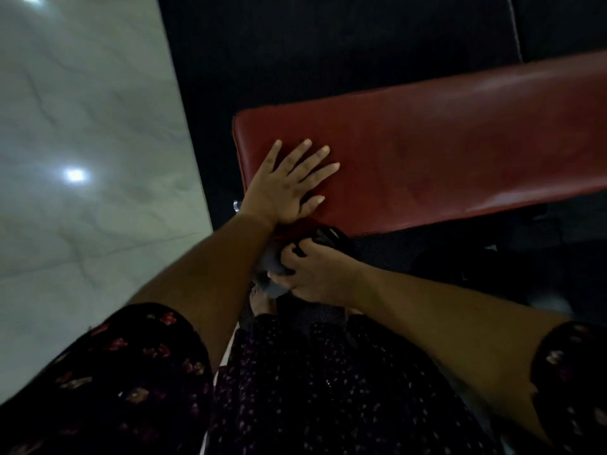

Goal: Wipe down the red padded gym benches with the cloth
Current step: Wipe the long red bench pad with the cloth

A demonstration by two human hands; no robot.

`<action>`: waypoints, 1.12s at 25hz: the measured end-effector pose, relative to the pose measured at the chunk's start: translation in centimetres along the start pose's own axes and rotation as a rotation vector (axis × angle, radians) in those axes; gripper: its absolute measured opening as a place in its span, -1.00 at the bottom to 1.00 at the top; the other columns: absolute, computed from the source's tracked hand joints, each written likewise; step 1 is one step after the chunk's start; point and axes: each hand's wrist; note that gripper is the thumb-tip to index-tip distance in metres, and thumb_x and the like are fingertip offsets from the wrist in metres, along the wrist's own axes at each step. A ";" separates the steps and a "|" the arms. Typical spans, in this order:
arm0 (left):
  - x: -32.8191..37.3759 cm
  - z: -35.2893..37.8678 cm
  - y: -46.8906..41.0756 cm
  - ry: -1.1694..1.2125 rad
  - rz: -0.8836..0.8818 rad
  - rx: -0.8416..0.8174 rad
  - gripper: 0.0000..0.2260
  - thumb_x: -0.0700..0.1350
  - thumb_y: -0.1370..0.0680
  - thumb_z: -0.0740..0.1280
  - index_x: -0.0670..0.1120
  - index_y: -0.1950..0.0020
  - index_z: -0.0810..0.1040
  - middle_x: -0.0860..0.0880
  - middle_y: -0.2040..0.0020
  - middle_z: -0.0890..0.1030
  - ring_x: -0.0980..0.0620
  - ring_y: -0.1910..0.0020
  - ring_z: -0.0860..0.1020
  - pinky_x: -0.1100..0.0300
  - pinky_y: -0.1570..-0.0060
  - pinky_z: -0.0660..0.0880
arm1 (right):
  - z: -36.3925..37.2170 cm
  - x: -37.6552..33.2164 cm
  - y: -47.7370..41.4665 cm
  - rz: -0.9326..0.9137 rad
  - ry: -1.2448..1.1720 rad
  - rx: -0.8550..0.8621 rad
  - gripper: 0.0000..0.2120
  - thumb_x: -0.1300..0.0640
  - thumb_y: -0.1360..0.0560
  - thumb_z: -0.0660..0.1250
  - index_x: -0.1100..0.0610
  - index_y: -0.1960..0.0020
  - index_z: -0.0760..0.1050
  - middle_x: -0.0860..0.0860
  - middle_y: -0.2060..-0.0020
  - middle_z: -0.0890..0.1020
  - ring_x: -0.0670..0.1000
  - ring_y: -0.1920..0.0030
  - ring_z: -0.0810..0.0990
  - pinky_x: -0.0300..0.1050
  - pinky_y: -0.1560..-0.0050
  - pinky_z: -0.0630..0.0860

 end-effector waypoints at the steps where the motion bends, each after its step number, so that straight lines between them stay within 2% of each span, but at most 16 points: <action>1: 0.1 0.1 0.0 0.001 -0.013 0.038 -0.50 0.18 -0.63 0.02 0.08 -0.55 0.19 -0.07 -0.54 0.30 -0.15 -0.51 0.26 -0.29 -0.41 0.16 | -0.3 0.5 0.4 -0.028 -0.062 -0.011 -0.66 0.07 -0.66 0.07 0.05 -0.36 0.44 -0.01 -0.51 0.22 0.25 -0.36 0.33 0.06 -0.07 0.44; 4: 1.3 0.6 1.4 0.045 -0.210 0.134 -0.53 0.13 -0.64 0.04 0.01 -0.52 0.33 -0.08 -0.49 0.39 -0.15 -0.47 0.34 -0.22 -0.41 0.25 | 1.1 2.2 3.8 -0.159 -0.177 -0.009 -0.70 0.01 -0.61 0.18 -0.14 -0.32 0.47 -0.12 -0.49 0.25 0.18 -0.26 0.37 -0.02 0.09 0.33; 6: 3.8 1.0 3.2 0.121 -0.403 0.186 -0.52 0.12 -0.65 0.02 -0.01 -0.54 0.28 -0.05 -0.52 0.34 -0.11 -0.51 0.27 -0.17 -0.47 0.16 | 3.4 3.6 7.9 -0.150 -0.234 0.049 -0.67 -0.08 -0.51 0.32 -0.25 -0.27 0.50 -0.16 -0.48 0.31 0.14 -0.13 0.43 -0.06 0.14 0.38; 7: 5.3 1.3 4.0 0.136 -0.486 0.194 -0.51 0.11 -0.65 0.01 -0.03 -0.55 0.25 -0.05 -0.53 0.32 -0.10 -0.52 0.24 -0.14 -0.49 0.11 | 4.7 4.6 10.3 -0.105 -0.288 0.125 -0.66 -0.08 -0.48 0.32 -0.26 -0.25 0.51 -0.16 -0.45 0.35 0.13 -0.07 0.46 -0.06 0.15 0.42; 9: 8.5 2.0 4.9 0.147 -0.620 0.183 -0.49 0.09 -0.64 0.00 -0.06 -0.57 0.18 -0.06 -0.55 0.28 -0.10 -0.54 0.21 -0.12 -0.49 0.05 | 5.9 7.4 14.2 -0.003 -0.349 0.353 -0.66 -0.04 -0.50 0.22 -0.21 -0.27 0.48 -0.11 -0.44 0.37 0.18 -0.04 0.48 0.01 0.10 0.50; 11: 11.6 2.4 4.6 0.196 -0.756 0.198 -0.50 0.07 -0.65 0.01 -0.06 -0.58 0.13 -0.05 -0.56 0.26 -0.07 -0.55 0.17 -0.10 -0.51 0.01 | 5.5 11.4 15.5 0.089 -0.307 0.528 -0.69 0.03 -0.59 0.13 -0.10 -0.32 0.42 0.03 -0.42 0.36 0.24 -0.12 0.52 0.12 -0.03 0.52; 14: 14.1 2.6 3.7 0.251 -0.898 0.209 -0.49 0.12 -0.66 -0.01 -0.04 -0.58 0.11 -0.05 -0.57 0.22 -0.04 -0.56 0.10 -0.07 -0.52 -0.03 | 4.2 18.5 11.7 0.202 -0.289 0.619 -0.59 0.13 -0.53 0.19 -0.03 -0.37 0.39 0.19 -0.40 0.39 0.24 -0.27 0.43 0.19 -0.17 0.42; 16: 14.3 2.3 3.3 0.235 -0.993 0.170 -0.41 0.23 -0.64 -0.03 -0.04 -0.59 0.07 -0.06 -0.59 0.16 -0.02 -0.56 0.06 -0.02 -0.53 -0.07 | 2.0 22.0 5.8 0.243 -0.320 0.521 -0.45 0.07 -0.47 0.18 -0.11 -0.46 0.29 0.16 -0.45 0.32 0.31 -0.25 0.41 0.22 -0.18 0.42; 18: 14.5 1.7 3.2 0.301 -1.126 0.179 -0.30 0.33 -0.60 0.01 -0.06 -0.61 0.00 -0.06 -0.60 0.04 0.02 -0.58 -0.06 0.08 -0.54 -0.18 | -0.7 22.7 -0.3 0.276 -0.358 0.382 -0.28 0.02 -0.46 0.21 -0.15 -0.56 0.03 0.10 -0.51 0.22 0.34 -0.22 0.43 0.28 -0.13 0.48; 20: 15.4 1.5 3.1 0.359 -1.258 0.186 -0.22 0.39 -0.56 0.00 -0.05 -0.61 -0.09 -0.06 -0.61 -0.06 0.08 -0.57 -0.21 0.15 -0.52 -0.30 | -2.2 20.7 -4.7 0.249 -0.408 0.307 -0.11 0.12 -0.44 0.34 -0.06 -0.60 -0.13 0.13 -0.48 0.22 0.29 -0.14 0.49 0.15 -0.04 0.53; 21: 15.6 1.4 3.0 0.363 -1.291 0.174 -0.21 0.42 -0.56 -0.04 -0.05 -0.61 -0.13 -0.07 -0.61 -0.07 0.08 -0.57 -0.24 0.15 -0.51 -0.32 | -2.3 19.0 -6.4 0.155 -0.384 0.295 -0.10 0.14 -0.45 0.37 -0.01 -0.60 -0.12 0.14 -0.45 0.24 0.24 -0.12 0.51 0.03 0.01 0.51; 23: 15.4 1.3 2.9 0.348 -1.296 0.149 -0.20 0.43 -0.55 -0.11 -0.08 -0.60 -0.13 -0.08 -0.61 -0.03 0.02 -0.58 -0.15 0.13 -0.52 -0.30 | -1.9 16.0 -8.1 -0.178 -0.218 0.218 -0.26 0.09 -0.52 0.29 0.01 -0.59 0.01 0.06 -0.44 0.29 0.15 -0.19 0.49 -0.08 0.01 0.39; 24: 15.4 1.3 3.0 0.340 -1.288 0.134 -0.20 0.43 -0.55 -0.11 -0.09 -0.61 -0.09 -0.08 -0.61 0.00 -0.01 -0.57 -0.09 0.11 -0.52 -0.28 | -1.6 15.6 -8.6 -0.292 -0.105 0.161 -0.37 0.06 -0.55 0.23 -0.01 -0.57 0.09 0.01 -0.45 0.30 0.14 -0.25 0.45 -0.01 -0.06 0.36; 25: 15.3 1.2 3.0 0.332 -1.281 0.122 -0.20 0.42 -0.55 -0.08 -0.10 -0.61 -0.06 -0.08 -0.61 0.02 -0.03 -0.57 -0.06 0.11 -0.52 -0.27 | -1.5 16.0 -9.0 -0.313 0.000 0.107 -0.43 0.03 -0.57 0.19 -0.04 -0.55 0.15 -0.03 -0.46 0.30 0.15 -0.31 0.40 0.05 -0.13 0.33; 28: 15.1 1.2 3.0 0.345 -1.272 0.122 -0.20 0.41 -0.55 -0.05 -0.10 -0.61 -0.03 -0.09 -0.61 0.03 -0.03 -0.58 -0.07 0.11 -0.52 -0.26 | -3.1 17.0 -9.5 -0.125 0.103 0.042 -0.53 -0.01 -0.61 0.14 -0.13 -0.51 0.20 -0.03 -0.46 0.32 0.21 -0.30 0.36 0.17 -0.19 0.30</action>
Point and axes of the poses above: each hand's wrist, its own y-axis away from the middle knuckle, its own z-axis out of the palm, x = y × z
